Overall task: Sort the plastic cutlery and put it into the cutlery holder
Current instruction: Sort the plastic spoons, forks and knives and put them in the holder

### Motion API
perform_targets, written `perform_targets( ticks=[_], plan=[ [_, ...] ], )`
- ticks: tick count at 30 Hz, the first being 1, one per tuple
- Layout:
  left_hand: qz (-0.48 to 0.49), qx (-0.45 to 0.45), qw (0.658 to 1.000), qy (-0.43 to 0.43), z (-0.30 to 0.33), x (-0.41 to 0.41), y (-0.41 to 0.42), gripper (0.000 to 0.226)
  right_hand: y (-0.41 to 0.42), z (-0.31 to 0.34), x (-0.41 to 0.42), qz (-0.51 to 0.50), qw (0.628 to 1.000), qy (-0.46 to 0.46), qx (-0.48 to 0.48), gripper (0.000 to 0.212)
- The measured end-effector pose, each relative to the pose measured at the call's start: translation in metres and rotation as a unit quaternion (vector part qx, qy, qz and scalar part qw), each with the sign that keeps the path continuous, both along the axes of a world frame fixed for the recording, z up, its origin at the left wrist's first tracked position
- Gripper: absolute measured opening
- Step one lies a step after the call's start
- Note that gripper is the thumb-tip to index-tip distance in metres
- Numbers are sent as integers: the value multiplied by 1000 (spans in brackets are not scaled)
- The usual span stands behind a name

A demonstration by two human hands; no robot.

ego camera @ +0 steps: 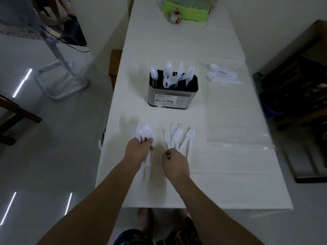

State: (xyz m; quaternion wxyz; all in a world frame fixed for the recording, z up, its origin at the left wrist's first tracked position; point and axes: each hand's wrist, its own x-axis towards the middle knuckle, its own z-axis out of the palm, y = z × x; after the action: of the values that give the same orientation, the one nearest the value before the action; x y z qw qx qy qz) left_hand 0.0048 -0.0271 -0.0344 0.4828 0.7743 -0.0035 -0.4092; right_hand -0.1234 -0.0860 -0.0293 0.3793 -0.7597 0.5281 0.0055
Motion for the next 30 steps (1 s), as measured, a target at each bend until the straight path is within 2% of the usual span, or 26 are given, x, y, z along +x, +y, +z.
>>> perform_targets(
  ticks=[3,14,30],
  plan=[
    [28,20,999,-4,0,5,1,27,3,-4,-1,18,1000,3,14,21],
    [104,-11,994,39,-4,28,36,25,30,-19,34,29,998,55,-11,27],
    [55,-7,997,53,-20,27,45,14,18,-25,25,-38,996,85,5,22]
  ],
)
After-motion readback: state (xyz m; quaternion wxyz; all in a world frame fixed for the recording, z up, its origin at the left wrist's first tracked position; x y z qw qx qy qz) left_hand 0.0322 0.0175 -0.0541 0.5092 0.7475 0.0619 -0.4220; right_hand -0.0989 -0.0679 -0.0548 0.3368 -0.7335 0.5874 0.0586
